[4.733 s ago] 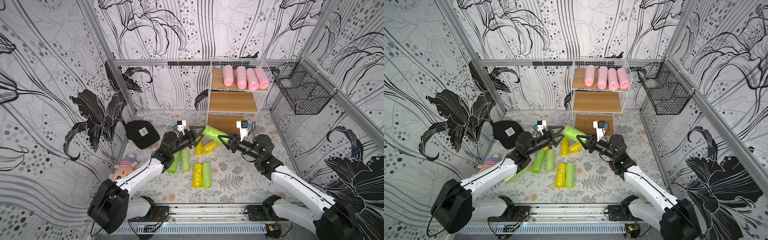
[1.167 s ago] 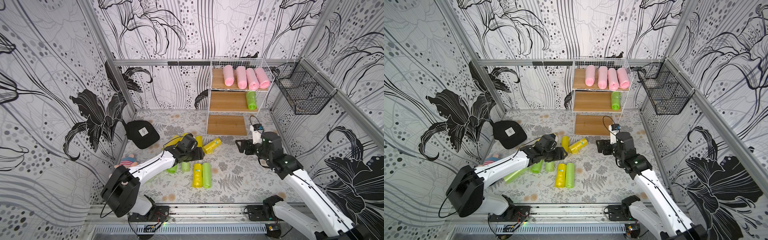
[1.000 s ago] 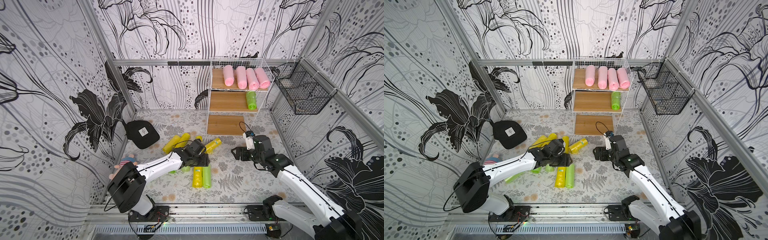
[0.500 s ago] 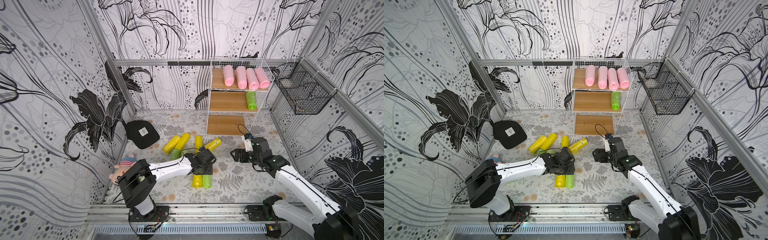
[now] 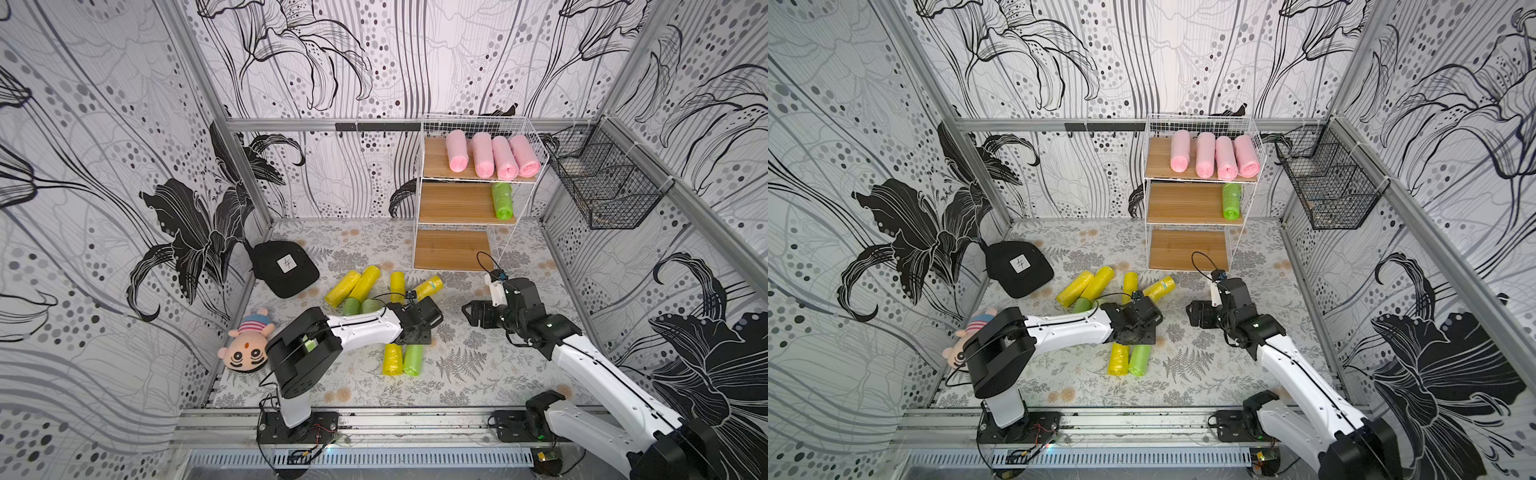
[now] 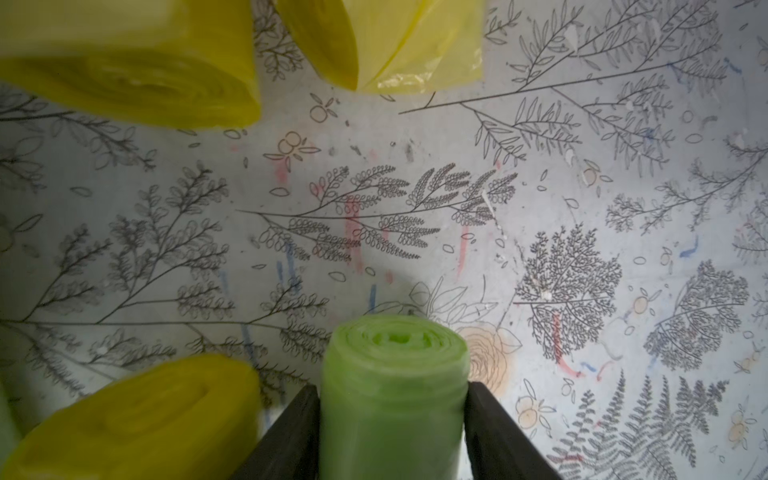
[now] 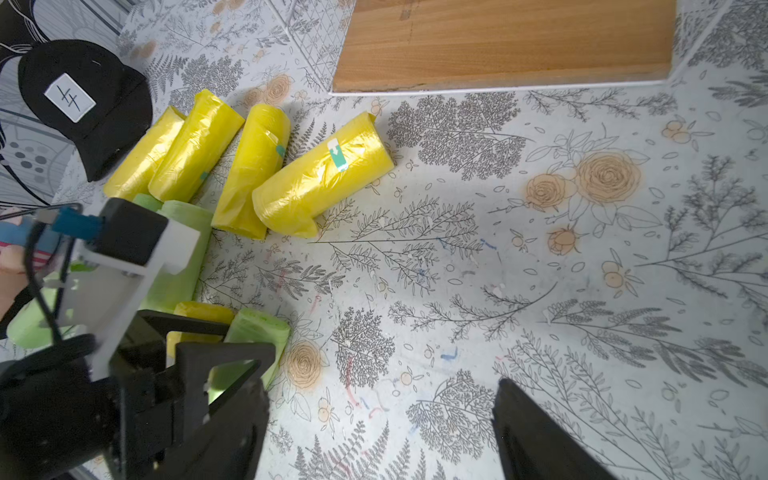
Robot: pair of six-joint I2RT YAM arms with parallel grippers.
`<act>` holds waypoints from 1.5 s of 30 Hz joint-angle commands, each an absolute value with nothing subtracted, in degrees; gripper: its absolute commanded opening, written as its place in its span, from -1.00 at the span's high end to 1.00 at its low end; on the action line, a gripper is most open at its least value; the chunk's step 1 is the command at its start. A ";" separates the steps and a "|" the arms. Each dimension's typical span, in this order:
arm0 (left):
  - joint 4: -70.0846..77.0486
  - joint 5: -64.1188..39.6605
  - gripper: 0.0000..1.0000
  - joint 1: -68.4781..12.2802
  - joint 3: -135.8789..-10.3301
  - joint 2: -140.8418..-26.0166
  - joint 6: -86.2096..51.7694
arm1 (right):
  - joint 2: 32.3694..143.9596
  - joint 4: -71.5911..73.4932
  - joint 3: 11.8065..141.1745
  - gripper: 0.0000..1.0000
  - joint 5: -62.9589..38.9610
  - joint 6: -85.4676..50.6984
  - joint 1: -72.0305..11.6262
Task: Sort the rolls of trash bags by color and place them on the shelf
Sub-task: Pick up the roll of trash bags from the center of the board.
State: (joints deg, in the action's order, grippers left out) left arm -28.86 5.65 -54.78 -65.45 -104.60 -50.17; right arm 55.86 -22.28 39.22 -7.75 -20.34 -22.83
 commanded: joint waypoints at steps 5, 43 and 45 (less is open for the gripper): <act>-22.01 8.97 0.17 -55.06 -64.89 -103.61 -50.85 | 53.64 -24.31 38.79 -0.75 -7.79 -20.85 -23.03; 51.09 20.52 0.62 -44.81 -33.66 -69.62 -81.29 | 68.28 50.75 32.78 -0.55 -8.14 -57.32 -43.87; 51.86 20.43 0.62 -45.07 -33.54 -70.18 -81.73 | 68.96 51.91 33.28 -0.48 -7.13 -57.07 -44.36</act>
